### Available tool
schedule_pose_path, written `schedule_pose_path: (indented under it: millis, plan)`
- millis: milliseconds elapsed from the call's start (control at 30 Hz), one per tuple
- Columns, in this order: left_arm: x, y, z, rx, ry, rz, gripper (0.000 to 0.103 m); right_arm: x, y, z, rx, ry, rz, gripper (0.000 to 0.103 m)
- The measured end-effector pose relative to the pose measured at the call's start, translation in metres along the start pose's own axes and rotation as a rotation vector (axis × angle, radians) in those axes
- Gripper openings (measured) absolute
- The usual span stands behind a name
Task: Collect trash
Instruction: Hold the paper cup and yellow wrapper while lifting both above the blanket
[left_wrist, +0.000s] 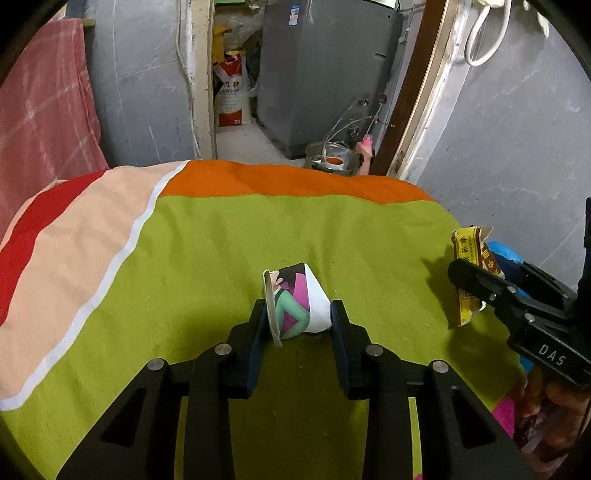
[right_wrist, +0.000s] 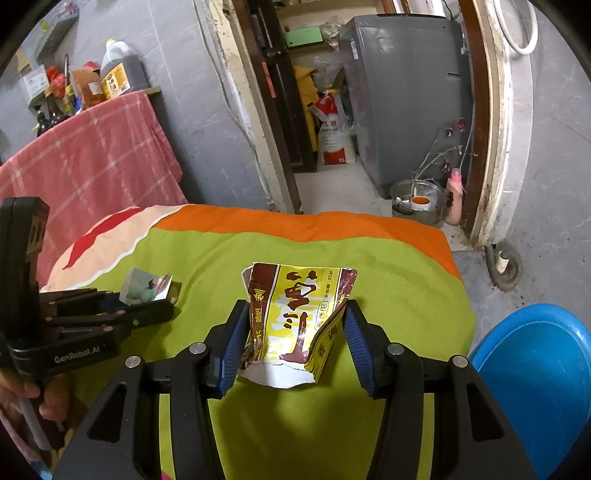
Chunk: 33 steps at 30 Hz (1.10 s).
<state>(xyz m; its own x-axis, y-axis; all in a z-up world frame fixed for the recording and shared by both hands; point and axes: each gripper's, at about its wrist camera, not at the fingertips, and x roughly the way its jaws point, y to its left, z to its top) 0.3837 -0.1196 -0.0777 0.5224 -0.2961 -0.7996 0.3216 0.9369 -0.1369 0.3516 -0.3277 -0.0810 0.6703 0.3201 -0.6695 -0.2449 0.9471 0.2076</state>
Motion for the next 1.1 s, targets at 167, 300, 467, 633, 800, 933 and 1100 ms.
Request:
schedule_pose_path:
  millis: [167, 300, 467, 633, 800, 933, 1100]
  plan:
    - [0.002, -0.020, -0.001, 0.098, 0.019, -0.024, 0.028, -0.003, 0.004, -0.002, -0.007, -0.003, -0.007, 0.049]
    - [0.003, -0.028, -0.004, 0.129, 0.023, 0.009, 0.032, -0.008, 0.000, -0.004, -0.012, -0.005, -0.027, 0.049]
    - [-0.002, -0.014, -0.010, 0.071, 0.011, -0.006, 0.037, -0.008, -0.003, -0.005, -0.007, -0.005, -0.041, 0.049]
    - [-0.009, 0.002, -0.009, -0.010, -0.012, -0.075, 0.046, -0.006, -0.003, -0.006, -0.010, -0.004, -0.035, 0.049]
    - [-0.011, 0.016, -0.002, -0.079, -0.028, -0.094, 0.046, -0.004, 0.000, -0.004, -0.018, -0.005, -0.029, 0.049]
    - [-0.006, 0.017, 0.006, -0.080, -0.011, -0.075, 0.042, -0.004, -0.003, -0.004, -0.019, -0.004, -0.025, 0.049]
    - [0.004, 0.000, 0.014, 0.006, 0.018, -0.027, 0.039, -0.004, -0.003, -0.004, -0.022, -0.004, -0.024, 0.049]
